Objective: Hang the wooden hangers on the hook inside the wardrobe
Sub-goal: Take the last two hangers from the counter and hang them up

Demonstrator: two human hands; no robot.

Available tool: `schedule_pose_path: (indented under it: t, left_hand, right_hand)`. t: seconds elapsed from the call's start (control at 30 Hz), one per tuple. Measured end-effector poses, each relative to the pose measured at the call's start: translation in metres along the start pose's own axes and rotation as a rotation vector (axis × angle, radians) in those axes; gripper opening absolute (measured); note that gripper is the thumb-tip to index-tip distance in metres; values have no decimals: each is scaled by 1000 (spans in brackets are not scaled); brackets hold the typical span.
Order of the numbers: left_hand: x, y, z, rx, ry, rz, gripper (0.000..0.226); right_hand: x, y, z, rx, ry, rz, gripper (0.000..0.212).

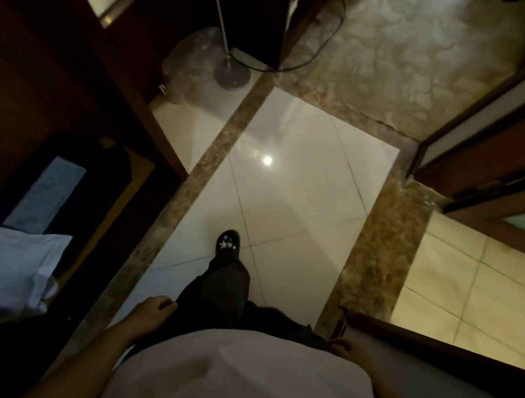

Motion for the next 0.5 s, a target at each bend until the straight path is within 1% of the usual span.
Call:
schedule_pose_path:
  t: [0.1,0.17,0.3,0.5]
  left_hand:
    - [-11,-17,19,-6,22,8,23]
    - [-25,-33,34,-1,41,26,19]
    - [-59,-75,66,16,80,112,17]
    - [-113,-152,111,83,117,186,18]
  right_hand:
    - [-8,5,10,53,-58,78,28]
    - [-19,27,15,46,-25,94,29]
    - [-58,87,35,5,3,203,33]
    - [-149,211,64,-150,-82,251,31]
Point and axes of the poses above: each hand's wrist, its own z-axis towards the middle knuckle, its own x-axis out of the palm, y = z × x, the point moved 7 cm from there along z, towards the middle knuckle, and after that the axes turned 3 degrees about x, right-handed, at the moved point
